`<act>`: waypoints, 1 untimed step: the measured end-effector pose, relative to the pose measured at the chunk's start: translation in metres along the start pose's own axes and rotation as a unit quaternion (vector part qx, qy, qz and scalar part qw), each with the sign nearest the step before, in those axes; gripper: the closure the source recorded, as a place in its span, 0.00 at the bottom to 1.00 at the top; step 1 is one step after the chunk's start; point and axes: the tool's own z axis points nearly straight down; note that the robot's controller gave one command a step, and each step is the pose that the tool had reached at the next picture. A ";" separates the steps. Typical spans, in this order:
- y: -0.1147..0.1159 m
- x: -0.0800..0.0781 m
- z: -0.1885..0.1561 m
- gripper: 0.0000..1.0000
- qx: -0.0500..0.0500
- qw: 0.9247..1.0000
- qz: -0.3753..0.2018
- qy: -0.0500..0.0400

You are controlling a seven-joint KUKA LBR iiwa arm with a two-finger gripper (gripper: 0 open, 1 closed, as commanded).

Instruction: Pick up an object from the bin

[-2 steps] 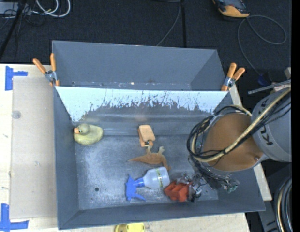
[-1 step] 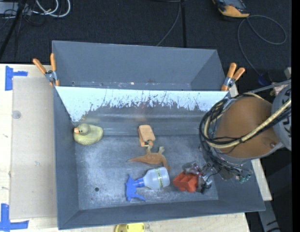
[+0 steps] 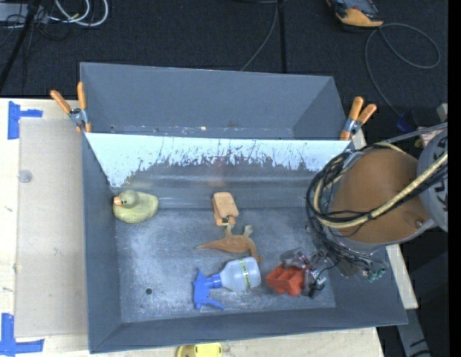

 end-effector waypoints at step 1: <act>0.013 -0.001 -0.091 1.00 -0.001 1.000 0.008 0.000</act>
Offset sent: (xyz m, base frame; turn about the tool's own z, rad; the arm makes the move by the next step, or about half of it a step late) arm 0.0000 0.0000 0.0000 0.0000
